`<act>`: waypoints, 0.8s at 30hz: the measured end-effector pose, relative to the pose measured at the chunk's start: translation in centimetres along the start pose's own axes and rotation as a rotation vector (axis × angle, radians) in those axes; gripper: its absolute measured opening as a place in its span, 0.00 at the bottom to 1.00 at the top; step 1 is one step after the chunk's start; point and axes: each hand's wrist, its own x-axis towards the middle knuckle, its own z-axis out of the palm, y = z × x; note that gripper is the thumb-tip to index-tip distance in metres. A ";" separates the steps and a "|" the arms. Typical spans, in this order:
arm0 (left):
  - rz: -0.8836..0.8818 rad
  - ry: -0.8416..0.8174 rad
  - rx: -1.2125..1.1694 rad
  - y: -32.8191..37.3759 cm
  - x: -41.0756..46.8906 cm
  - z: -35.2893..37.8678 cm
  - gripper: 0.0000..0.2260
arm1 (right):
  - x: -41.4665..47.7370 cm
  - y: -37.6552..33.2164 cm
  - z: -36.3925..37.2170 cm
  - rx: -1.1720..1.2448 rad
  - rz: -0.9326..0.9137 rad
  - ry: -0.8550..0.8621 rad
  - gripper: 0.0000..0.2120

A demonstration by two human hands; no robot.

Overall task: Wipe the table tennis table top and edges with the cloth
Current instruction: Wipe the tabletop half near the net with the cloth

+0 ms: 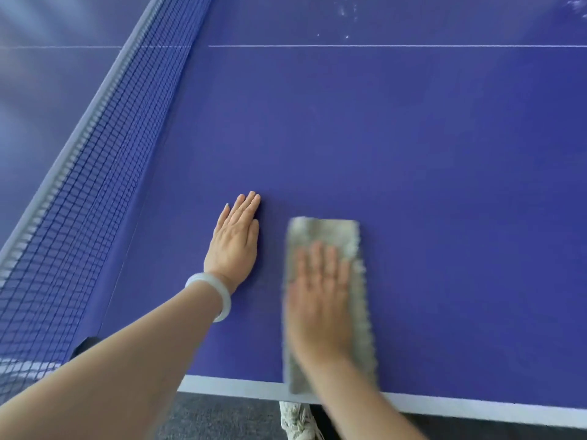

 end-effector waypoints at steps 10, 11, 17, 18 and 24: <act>0.034 0.006 0.049 0.2 0.0 0.3 0.21 | 0.2 9.9 -1.7 -0.045 0.027 -0.090 0.29; 0.032 0.015 0.068 0.4 -0.1 0.4 0.22 | 0.0 13.5 -2.6 -0.075 0.140 -0.090 0.30; 0.039 0.036 0.169 1.2 -0.2 0.6 0.22 | -1.1 14.6 -3.3 -0.105 0.543 -0.055 0.31; 0.040 0.031 0.180 1.2 -0.2 0.6 0.22 | -1.2 11.9 -2.7 -0.088 0.478 -0.037 0.30; -0.017 -0.021 0.257 2.5 0.0 1.2 0.24 | -3.4 4.4 -1.1 0.043 -0.160 -0.136 0.27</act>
